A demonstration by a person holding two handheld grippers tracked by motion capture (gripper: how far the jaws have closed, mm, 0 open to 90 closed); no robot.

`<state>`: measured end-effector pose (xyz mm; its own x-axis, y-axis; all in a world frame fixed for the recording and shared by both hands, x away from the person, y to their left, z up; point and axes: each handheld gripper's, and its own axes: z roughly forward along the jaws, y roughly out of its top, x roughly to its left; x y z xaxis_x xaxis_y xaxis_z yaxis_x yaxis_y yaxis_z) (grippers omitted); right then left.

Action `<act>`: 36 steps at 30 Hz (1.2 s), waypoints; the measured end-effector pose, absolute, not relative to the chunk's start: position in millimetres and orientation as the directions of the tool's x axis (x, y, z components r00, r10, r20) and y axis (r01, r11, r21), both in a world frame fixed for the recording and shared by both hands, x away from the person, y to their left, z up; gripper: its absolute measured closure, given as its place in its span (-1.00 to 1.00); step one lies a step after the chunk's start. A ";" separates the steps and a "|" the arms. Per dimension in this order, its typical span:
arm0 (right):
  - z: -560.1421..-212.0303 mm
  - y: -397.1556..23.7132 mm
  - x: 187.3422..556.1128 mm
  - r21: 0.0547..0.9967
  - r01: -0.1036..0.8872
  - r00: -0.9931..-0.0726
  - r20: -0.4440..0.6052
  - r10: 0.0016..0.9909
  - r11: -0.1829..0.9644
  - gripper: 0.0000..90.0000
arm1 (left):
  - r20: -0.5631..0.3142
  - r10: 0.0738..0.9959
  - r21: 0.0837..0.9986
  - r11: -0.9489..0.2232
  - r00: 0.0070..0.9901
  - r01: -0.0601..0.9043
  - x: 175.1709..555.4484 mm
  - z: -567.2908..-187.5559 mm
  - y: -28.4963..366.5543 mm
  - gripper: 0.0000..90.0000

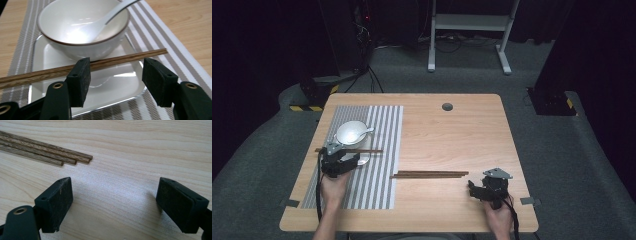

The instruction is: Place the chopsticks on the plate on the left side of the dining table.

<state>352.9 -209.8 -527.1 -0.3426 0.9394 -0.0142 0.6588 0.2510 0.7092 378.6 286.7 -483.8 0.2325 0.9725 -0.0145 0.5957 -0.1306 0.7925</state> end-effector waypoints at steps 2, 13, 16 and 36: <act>-527.1 -209.8 352.9 0.709 0.659 -0.343 -0.014 0.939 0.251 -0.69 | -0.012 0.968 0.793 -0.144 0.252 0.592 375.7 -484.2 279.5 -0.11; -527.1 -209.6 352.6 0.709 0.659 -0.342 -0.014 0.940 0.250 -0.69 | -0.005 0.935 0.792 -0.213 0.356 0.572 356.3 -487.2 244.4 -0.12; -527.1 -209.6 352.6 0.709 0.659 -0.342 -0.014 0.939 0.250 -0.69 | -0.004 0.930 0.789 -0.223 0.367 0.572 351.1 -490.1 239.2 -0.12; -527.1 -209.3 352.7 0.711 0.656 -0.350 -0.013 0.937 0.255 -0.68 | 0.022 0.921 0.773 -0.263 0.390 0.577 327.9 -512.5 218.0 -0.13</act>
